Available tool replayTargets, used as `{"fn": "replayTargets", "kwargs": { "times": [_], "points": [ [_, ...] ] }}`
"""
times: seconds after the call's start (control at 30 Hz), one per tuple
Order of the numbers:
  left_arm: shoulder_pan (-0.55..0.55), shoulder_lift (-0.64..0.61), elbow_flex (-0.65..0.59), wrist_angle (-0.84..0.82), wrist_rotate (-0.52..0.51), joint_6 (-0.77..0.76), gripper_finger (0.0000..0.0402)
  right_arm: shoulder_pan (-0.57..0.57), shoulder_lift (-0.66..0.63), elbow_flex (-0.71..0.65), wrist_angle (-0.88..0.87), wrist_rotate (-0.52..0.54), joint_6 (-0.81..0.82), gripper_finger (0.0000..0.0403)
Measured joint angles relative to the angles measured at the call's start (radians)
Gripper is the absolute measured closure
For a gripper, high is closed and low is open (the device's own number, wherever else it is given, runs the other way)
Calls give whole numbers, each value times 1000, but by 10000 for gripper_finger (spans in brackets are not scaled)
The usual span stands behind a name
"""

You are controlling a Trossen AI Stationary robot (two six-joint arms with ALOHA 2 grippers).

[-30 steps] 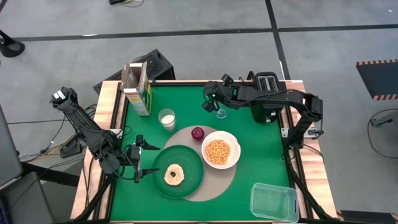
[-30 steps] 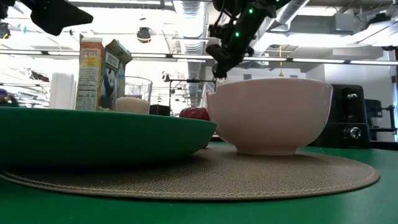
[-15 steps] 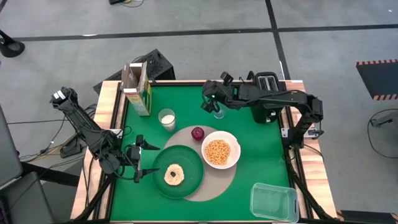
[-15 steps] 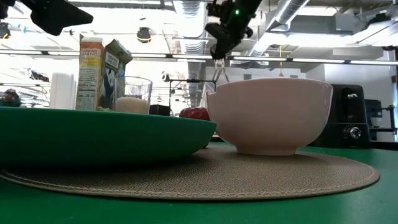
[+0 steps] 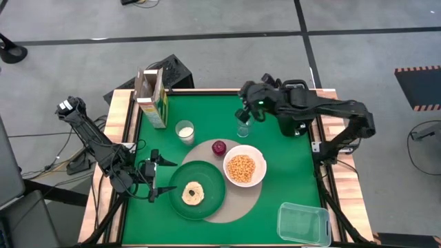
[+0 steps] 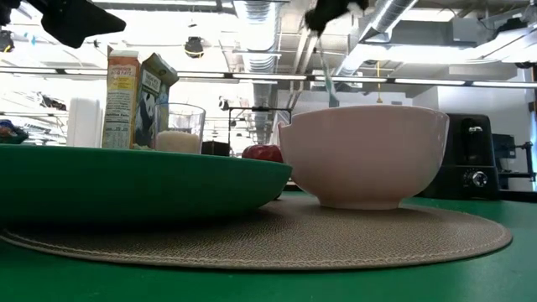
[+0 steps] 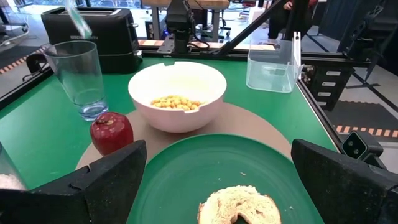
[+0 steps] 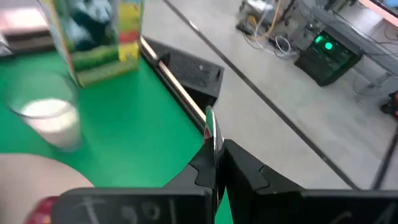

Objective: Arrange a breakfast setting
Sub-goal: Put the blue spoon to the right of the white bowl

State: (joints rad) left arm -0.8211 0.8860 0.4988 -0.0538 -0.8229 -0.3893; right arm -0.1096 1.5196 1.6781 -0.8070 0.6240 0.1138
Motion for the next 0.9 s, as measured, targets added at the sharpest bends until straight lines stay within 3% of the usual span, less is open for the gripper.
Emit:
{"fn": "replayTargets", "kwargs": {
  "times": [0.23,0.67,0.9],
  "points": [
    [0,0,0,3,0,-8,15,52,-124,0,-59,-21,86,360],
    [0,0,0,3,-2,-17,15,196,-253,-7,-454,-28,451,360],
    [0,0,0,11,-2,-19,15,264,-322,-158,-489,-27,606,360]
  ]
}}
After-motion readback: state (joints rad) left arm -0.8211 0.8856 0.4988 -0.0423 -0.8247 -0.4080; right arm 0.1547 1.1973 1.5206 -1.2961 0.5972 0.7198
